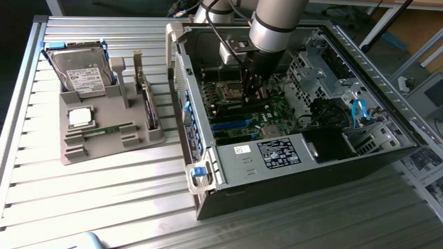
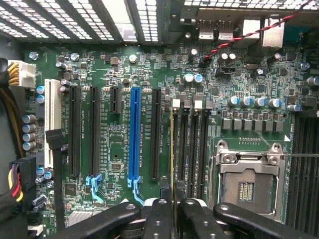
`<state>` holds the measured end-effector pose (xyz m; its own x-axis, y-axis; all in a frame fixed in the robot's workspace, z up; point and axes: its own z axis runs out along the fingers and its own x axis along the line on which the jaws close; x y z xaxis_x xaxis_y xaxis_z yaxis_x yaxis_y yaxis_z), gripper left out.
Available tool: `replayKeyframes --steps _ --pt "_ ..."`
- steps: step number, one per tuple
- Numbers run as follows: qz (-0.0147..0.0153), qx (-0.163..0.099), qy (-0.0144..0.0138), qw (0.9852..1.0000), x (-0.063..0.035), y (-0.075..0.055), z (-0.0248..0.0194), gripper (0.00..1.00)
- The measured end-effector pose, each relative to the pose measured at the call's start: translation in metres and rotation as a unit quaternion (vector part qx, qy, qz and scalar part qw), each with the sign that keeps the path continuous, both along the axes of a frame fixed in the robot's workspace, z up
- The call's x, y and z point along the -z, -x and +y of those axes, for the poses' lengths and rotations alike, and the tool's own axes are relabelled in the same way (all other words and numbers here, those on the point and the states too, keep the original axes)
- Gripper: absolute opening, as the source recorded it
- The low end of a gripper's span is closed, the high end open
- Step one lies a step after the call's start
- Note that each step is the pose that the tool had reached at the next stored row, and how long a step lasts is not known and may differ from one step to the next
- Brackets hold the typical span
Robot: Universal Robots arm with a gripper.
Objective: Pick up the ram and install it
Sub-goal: 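Insert the ram into the slot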
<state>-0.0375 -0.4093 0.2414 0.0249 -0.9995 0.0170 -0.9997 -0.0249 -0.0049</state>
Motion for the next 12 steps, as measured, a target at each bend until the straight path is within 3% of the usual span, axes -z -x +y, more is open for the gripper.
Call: replayKeyframes --steps 12 --pt "-0.0001 0.011 -0.0001 0.9999 0.0031 0.0000 0.0040 0.13"
